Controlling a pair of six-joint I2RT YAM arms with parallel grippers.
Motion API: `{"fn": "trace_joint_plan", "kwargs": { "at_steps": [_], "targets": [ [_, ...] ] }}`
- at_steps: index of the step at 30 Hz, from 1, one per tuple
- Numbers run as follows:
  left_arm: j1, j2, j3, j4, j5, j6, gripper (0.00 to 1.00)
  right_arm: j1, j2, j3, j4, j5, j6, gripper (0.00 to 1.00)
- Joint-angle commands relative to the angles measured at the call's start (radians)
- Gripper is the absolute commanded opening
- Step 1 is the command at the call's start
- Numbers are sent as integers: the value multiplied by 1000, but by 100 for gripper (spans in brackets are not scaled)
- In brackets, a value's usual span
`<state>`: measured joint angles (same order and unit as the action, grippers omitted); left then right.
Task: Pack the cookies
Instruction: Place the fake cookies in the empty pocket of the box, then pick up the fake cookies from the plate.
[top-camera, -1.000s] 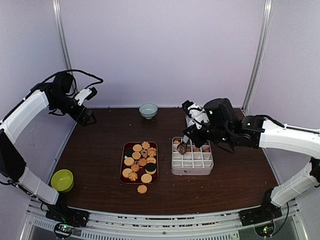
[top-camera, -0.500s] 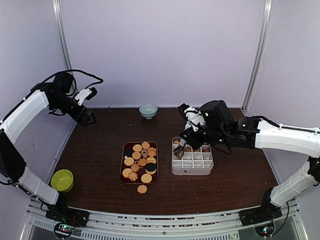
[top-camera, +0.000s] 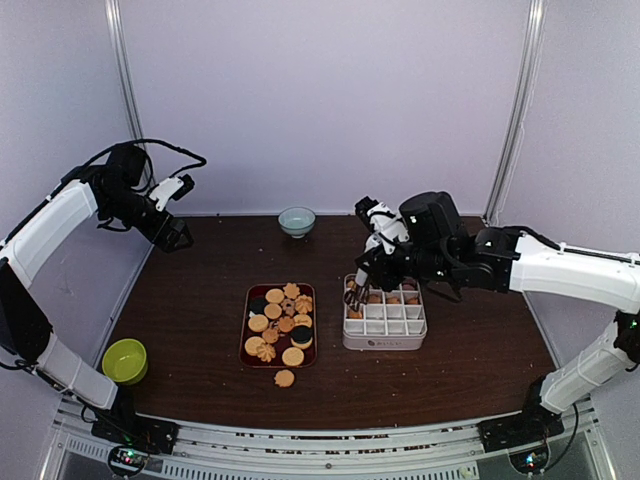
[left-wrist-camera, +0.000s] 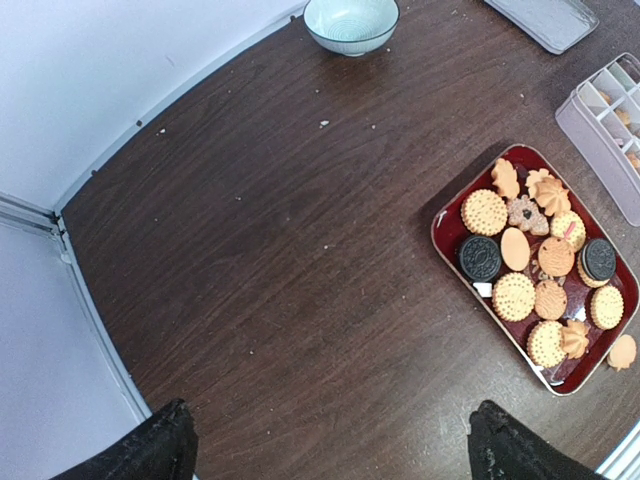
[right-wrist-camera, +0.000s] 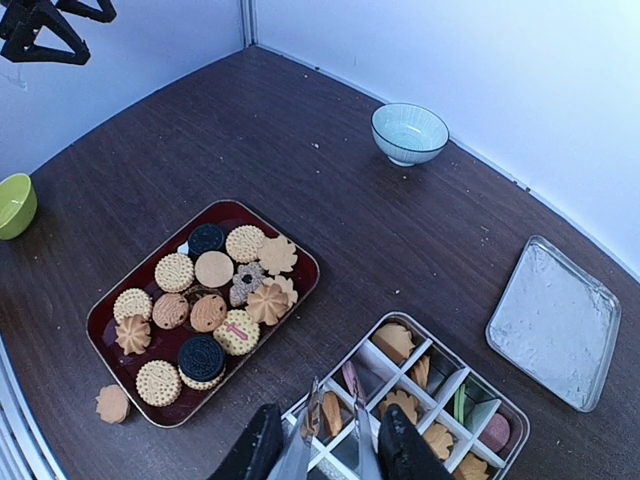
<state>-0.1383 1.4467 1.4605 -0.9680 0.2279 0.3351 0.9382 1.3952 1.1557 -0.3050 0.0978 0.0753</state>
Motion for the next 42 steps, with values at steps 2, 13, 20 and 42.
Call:
{"fn": "trace_joint_plan", "kwargs": {
  "at_steps": [2,13,20,42],
  "targets": [
    [5,-18,8,9,12,5,97,25,-53,53,59,-8,5,29],
    [6,-21,5,3,3,8,98,159,124,177,158,-146,56,28],
    [5,-25,-6,2,-13,18,98,203,297,280,193,-235,79,28],
    [5,-17,-1,-2,-2,19,98,259,437,305,202,-143,35,37]
  ]
}}
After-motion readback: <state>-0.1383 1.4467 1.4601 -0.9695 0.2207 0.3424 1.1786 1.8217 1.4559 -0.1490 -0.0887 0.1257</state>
